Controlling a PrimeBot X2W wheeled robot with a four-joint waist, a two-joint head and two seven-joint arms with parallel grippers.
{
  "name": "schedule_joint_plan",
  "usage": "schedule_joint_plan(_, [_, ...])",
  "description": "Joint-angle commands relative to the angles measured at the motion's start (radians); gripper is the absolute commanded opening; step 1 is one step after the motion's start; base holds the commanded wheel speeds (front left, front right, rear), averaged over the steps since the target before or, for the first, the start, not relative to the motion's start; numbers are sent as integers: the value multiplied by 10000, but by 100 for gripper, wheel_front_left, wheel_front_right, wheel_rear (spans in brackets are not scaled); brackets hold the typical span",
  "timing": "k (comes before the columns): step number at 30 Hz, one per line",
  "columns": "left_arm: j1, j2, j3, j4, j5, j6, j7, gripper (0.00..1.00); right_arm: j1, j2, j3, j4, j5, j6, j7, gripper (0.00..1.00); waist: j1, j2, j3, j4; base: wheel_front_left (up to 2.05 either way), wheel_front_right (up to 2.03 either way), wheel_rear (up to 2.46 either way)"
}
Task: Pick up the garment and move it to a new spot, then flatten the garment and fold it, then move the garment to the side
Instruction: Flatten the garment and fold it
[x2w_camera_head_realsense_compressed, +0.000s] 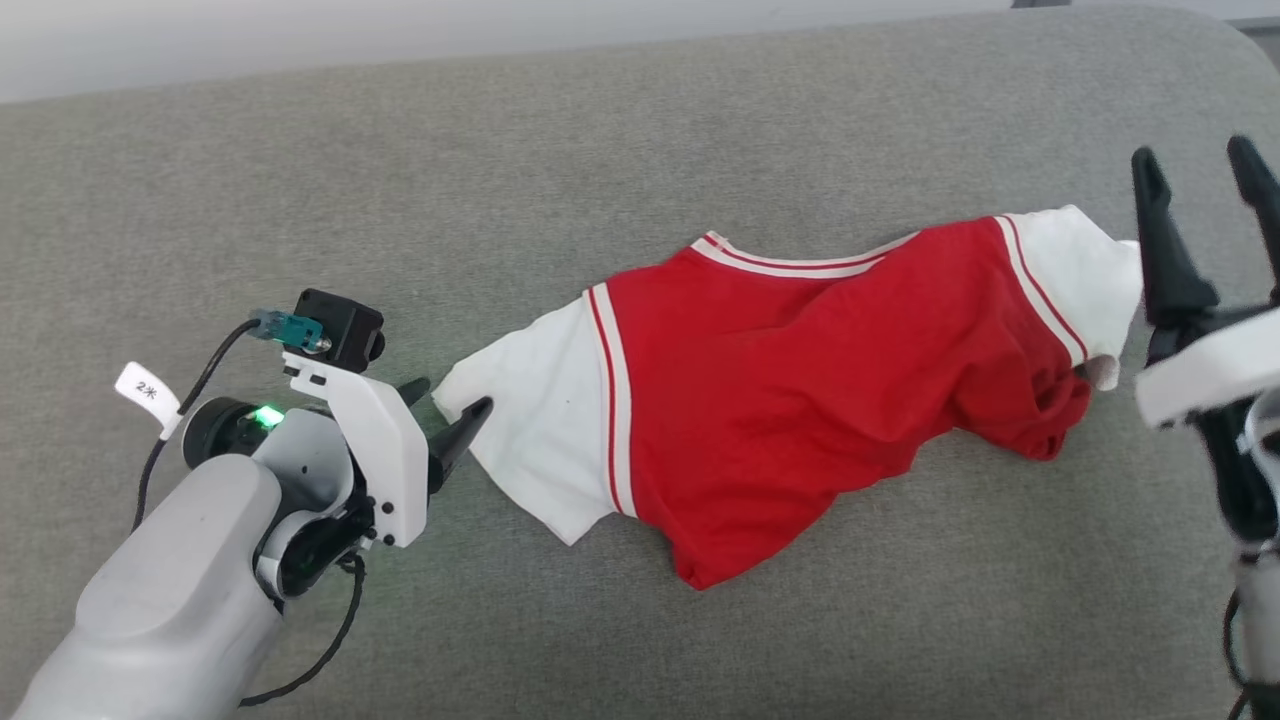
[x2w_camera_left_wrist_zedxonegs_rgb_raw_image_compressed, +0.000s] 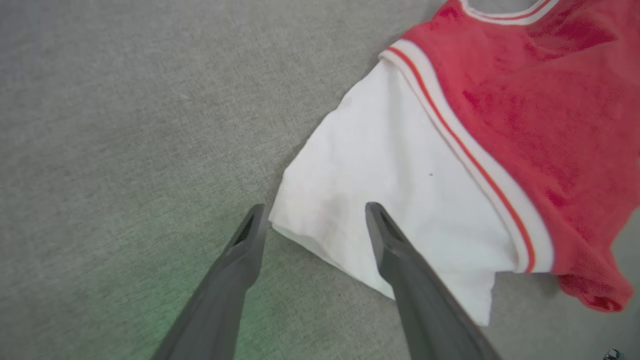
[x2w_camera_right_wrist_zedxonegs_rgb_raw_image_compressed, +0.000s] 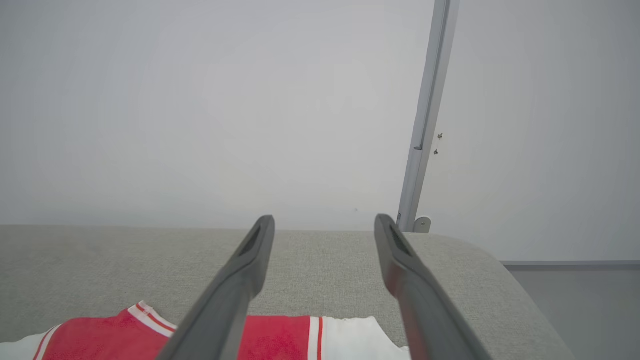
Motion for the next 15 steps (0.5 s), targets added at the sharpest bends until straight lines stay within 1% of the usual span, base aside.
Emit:
schedule_joint_plan(1, [-148,21,-28,138,-10,107,154,100,250,148,-37,-203,-166,-7,-151,100,0,0,25,-88,0,0,0])
schedule_joint_plan(9, [-372,-187,-358,842,39,361,957,100,1557,1032,-350,-1108,-484,-7,-645,100,0,0,18,-385,0,0,0])
schedule_joint_plan(12, [-435,-319,-436,1230,7,512,1195,100,1907,1258,-406,-1330,-492,-7,-657,100,0,0,-13,-462,0,0,0])
schedule_joint_plan(15, [-383,-492,-666,1698,-49,647,1768,100,2171,1393,-446,-1492,-603,-7,-495,100,0,0,-46,-486,0,0,0])
